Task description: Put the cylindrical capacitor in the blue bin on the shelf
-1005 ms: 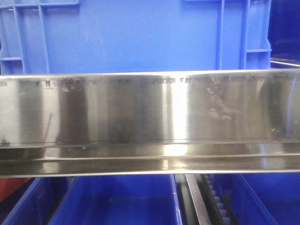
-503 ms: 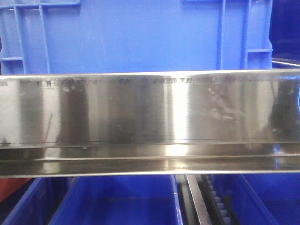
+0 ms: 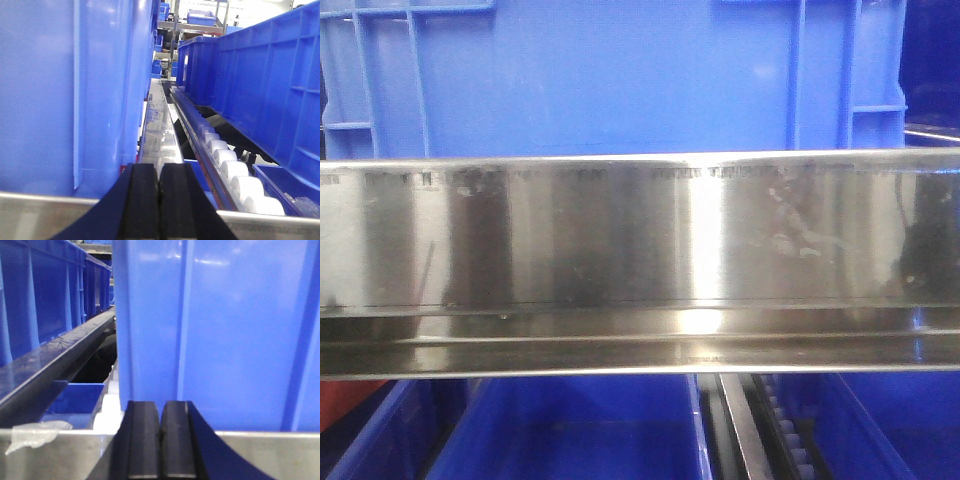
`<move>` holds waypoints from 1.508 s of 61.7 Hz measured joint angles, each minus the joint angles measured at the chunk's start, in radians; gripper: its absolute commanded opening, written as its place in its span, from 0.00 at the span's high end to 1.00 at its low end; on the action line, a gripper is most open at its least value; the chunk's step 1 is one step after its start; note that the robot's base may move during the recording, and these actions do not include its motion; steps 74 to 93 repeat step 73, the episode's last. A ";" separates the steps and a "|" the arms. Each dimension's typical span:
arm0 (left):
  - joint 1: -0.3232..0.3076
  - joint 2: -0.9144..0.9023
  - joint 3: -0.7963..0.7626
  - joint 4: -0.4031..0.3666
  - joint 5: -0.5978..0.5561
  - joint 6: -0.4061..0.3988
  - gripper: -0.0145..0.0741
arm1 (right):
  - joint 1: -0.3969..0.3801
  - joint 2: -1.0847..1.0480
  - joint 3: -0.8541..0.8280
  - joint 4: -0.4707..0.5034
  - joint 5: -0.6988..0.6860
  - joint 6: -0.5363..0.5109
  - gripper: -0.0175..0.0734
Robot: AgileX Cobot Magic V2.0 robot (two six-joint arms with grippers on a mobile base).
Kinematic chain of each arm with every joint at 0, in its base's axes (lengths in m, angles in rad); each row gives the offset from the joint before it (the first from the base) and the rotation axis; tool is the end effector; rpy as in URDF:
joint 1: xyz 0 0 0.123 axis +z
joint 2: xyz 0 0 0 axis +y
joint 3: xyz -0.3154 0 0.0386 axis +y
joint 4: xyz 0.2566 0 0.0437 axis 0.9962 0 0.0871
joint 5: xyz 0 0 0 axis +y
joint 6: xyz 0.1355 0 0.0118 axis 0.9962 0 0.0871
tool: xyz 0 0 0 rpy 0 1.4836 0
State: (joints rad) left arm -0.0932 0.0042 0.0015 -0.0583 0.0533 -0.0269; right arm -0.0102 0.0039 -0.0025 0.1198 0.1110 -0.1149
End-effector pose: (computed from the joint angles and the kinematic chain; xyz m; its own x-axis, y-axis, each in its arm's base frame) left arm 0.0772 -0.0076 0.2090 0.0199 -0.0872 -0.9960 0.0982 0.9915 -0.0849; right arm 0.0774 0.0010 0.2028 -0.0244 0.0044 -0.9997 -0.0029 1.0000 0.0045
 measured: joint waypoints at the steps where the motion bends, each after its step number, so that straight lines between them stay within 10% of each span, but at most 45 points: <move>1: 0.000 0.000 0.000 0.000 0.000 0.000 0.96 | 0.000 0.000 0.000 0.000 0.000 0.000 0.99; 93: 0.000 0.000 0.000 0.000 0.000 0.000 0.96 | 0.000 0.000 0.000 -0.002 0.002 0.000 0.99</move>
